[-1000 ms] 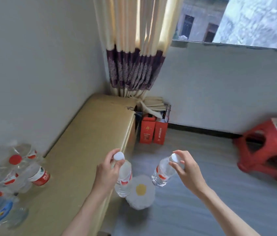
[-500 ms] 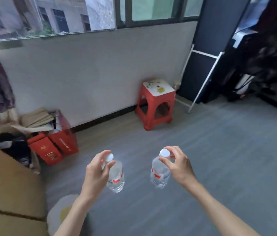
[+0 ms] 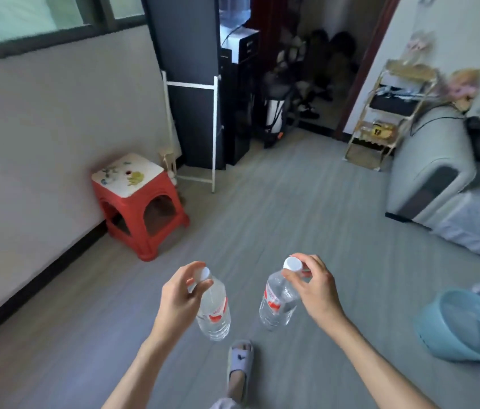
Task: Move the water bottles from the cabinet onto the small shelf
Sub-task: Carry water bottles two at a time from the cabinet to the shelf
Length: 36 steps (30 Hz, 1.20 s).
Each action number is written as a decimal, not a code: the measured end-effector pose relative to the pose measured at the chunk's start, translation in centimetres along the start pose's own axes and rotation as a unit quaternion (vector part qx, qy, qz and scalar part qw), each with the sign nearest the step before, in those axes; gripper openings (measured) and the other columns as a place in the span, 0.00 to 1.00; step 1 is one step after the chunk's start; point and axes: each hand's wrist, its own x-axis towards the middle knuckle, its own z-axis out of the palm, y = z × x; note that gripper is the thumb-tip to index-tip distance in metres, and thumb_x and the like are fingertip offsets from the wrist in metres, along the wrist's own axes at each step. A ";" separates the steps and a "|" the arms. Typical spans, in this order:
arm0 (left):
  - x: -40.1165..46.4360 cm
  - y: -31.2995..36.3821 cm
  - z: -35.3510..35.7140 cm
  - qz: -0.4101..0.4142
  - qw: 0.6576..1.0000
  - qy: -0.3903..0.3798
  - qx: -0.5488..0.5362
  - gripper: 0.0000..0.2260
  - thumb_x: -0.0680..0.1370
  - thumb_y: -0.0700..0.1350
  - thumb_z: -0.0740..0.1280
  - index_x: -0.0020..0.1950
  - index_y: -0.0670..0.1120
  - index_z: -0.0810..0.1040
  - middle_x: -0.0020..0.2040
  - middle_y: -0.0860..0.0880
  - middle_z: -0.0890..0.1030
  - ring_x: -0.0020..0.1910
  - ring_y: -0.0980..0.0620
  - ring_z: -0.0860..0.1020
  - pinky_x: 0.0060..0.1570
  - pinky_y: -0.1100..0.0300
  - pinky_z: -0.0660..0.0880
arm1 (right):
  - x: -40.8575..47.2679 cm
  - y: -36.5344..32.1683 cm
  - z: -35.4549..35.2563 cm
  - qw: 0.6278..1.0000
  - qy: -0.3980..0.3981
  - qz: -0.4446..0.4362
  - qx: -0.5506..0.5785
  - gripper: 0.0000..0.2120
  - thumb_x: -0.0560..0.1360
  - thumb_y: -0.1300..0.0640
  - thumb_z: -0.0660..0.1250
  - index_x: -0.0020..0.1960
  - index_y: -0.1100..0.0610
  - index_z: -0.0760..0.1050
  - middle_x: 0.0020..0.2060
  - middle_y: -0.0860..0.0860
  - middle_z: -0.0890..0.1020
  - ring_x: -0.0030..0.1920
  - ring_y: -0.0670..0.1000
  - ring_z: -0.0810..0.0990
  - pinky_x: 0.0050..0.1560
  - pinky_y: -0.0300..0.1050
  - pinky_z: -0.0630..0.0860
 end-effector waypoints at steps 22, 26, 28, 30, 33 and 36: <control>42.7 12.3 27.7 0.078 0.966 -0.236 0.064 0.11 0.72 0.37 0.70 0.53 0.46 0.77 0.47 0.50 0.79 0.50 0.50 0.78 0.52 0.59 0.72 | 38.4 13.2 -13.5 0.981 0.141 0.128 -0.049 0.10 0.69 0.59 0.71 0.50 0.54 0.77 0.45 0.49 0.78 0.43 0.53 0.79 0.48 0.40 0.72; 49.7 15.4 33.4 0.081 0.958 -0.266 0.064 0.14 0.72 0.37 0.69 0.49 0.54 0.75 0.47 0.54 0.78 0.50 0.50 0.78 0.51 0.59 0.73 | 46.8 15.9 -17.0 0.979 0.143 0.133 -0.063 0.11 0.70 0.58 0.71 0.51 0.55 0.77 0.45 0.49 0.78 0.43 0.53 0.79 0.47 0.44 0.72; 53.2 17.3 35.9 0.086 0.957 -0.271 0.060 0.14 0.72 0.37 0.69 0.49 0.54 0.74 0.48 0.55 0.78 0.50 0.52 0.78 0.49 0.66 0.74 | 51.0 16.7 -18.9 0.979 0.147 0.127 -0.067 0.10 0.70 0.58 0.70 0.51 0.55 0.77 0.44 0.48 0.77 0.42 0.52 0.78 0.46 0.43 0.71; 56.7 19.1 38.3 0.089 0.958 -0.266 0.050 0.13 0.72 0.36 0.69 0.50 0.52 0.75 0.48 0.53 0.78 0.50 0.52 0.78 0.48 0.70 0.74 | 55.3 17.5 -20.6 0.979 0.151 0.119 -0.071 0.10 0.70 0.58 0.70 0.51 0.55 0.76 0.44 0.48 0.77 0.42 0.51 0.76 0.46 0.41 0.70; 61.7 21.2 42.0 0.094 0.963 -0.246 0.048 0.12 0.72 0.37 0.69 0.53 0.47 0.76 0.48 0.50 0.78 0.50 0.51 0.79 0.51 0.61 0.74 | 61.4 18.6 -22.7 0.980 0.153 0.113 -0.061 0.10 0.71 0.58 0.70 0.52 0.54 0.76 0.45 0.48 0.76 0.43 0.47 0.75 0.45 0.30 0.68; 66.6 23.0 45.8 0.108 0.964 -0.235 0.057 0.11 0.72 0.38 0.69 0.55 0.45 0.77 0.48 0.49 0.79 0.48 0.53 0.78 0.47 0.72 0.72 | 67.2 20.3 -24.5 0.979 0.162 0.108 -0.055 0.11 0.71 0.59 0.70 0.52 0.55 0.76 0.45 0.50 0.77 0.44 0.49 0.76 0.45 0.29 0.67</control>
